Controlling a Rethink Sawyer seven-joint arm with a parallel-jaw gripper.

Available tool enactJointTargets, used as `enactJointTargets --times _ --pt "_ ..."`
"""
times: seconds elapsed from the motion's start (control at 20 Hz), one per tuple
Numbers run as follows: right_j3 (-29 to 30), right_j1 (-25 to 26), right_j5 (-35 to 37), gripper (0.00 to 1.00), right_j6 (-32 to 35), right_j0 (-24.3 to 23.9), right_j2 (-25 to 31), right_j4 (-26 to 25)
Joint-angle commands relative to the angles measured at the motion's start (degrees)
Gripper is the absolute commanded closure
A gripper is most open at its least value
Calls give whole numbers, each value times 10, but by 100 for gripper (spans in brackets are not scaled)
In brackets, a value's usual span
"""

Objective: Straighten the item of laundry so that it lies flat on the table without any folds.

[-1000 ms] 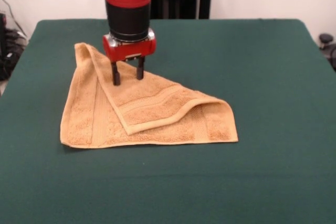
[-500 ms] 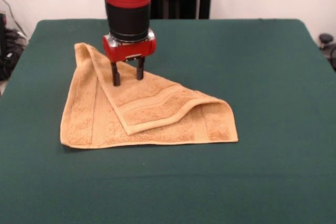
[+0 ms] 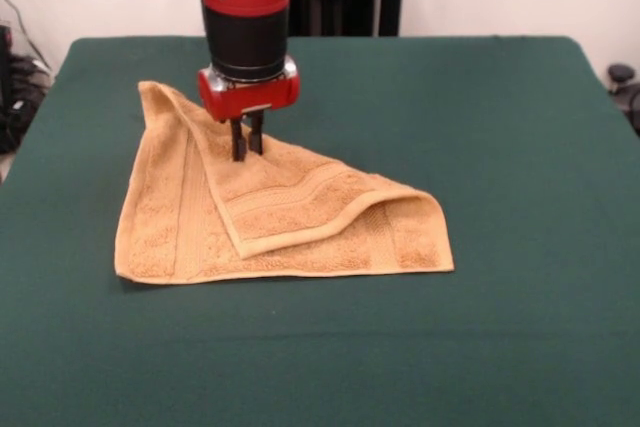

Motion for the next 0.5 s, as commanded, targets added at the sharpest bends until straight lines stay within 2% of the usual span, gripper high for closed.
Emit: enactJointTargets --times 0.05,0.3,0.5 --pt "5 62 -57 100 -68 13 93 -25" --pt "19 38 -34 100 -62 27 83 -20" --pt "60 -11 -21 100 -34 42 70 -6"
